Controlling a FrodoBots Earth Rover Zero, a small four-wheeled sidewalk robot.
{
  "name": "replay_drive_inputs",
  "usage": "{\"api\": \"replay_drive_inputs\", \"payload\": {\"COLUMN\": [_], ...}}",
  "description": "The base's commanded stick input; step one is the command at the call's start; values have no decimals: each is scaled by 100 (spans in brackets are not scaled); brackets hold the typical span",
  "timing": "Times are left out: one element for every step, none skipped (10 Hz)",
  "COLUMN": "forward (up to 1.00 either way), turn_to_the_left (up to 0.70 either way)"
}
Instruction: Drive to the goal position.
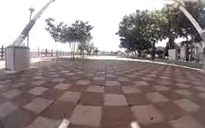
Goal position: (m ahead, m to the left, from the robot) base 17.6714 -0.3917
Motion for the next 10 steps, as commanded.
{"api": "replay_drive_inputs", "payload": {"forward": [70,70,70,70,70,70,70,70,70,70], "turn_to_the_left": [-27,-27,-27,-27,-27,-27,-27,-27,-27,-27]}}
